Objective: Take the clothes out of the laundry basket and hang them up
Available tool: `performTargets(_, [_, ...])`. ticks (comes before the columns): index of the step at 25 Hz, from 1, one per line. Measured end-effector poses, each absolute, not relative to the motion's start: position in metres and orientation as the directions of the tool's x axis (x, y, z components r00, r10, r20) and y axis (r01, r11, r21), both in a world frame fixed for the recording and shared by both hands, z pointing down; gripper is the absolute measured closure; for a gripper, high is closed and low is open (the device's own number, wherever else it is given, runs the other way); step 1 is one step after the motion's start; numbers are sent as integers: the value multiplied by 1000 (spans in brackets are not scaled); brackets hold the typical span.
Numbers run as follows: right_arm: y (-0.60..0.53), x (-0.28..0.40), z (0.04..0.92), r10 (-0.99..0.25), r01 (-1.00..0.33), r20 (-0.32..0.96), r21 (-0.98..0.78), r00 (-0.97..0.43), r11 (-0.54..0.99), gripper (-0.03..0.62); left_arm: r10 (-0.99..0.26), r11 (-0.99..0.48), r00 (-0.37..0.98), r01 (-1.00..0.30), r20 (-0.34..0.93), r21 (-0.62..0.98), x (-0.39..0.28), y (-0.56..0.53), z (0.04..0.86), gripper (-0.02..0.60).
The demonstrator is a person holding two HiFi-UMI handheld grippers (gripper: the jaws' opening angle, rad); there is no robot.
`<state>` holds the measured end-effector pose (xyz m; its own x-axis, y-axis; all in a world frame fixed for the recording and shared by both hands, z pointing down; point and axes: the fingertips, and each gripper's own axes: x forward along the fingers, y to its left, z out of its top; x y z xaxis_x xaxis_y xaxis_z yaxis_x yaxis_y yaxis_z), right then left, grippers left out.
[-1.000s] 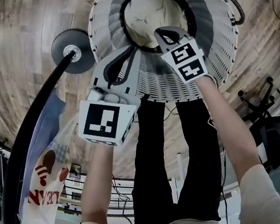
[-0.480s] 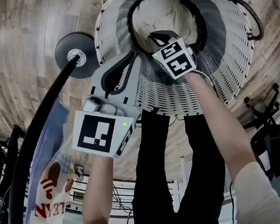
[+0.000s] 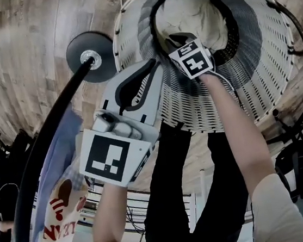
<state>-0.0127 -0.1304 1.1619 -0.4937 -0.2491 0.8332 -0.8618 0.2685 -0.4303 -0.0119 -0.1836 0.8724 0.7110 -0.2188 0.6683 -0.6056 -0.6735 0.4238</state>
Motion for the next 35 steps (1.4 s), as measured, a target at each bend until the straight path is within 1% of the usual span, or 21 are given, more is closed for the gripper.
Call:
performTargets(4, [-128, -21, 1179, -220, -855, 836, -445, -503, 266, 511, -216, -664, 716, -606, 664, 437, -13, -183, 872, 543])
performTargets(10, [-124, -25, 1193, -221, -861, 839, -446, -497, 246, 511, -214, -652, 667, -641, 714, 404, -27, -179, 880, 543])
performTargets(16, [-121, -28, 1201, -209, -865, 845, -445, -491, 235, 531, -268, -647, 660, -663, 702, 376, -36, -193, 877, 543])
performTargets(22, [-119, -26, 1198, -213, -865, 847, -434, -487, 254, 583, -251, -650, 653, -660, 715, 376, -33, -183, 874, 543])
performTargets(26, [-121, -23, 1191, -209, -860, 846, -430, -490, 273, 583, -245, -650, 650, -660, 719, 375, -30, -178, 872, 543])
performTargets(35, [-120, -16, 1147, -192, -831, 833, -439, -519, 340, 586, -284, -618, 642, -691, 712, 376, -33, -175, 845, 543])
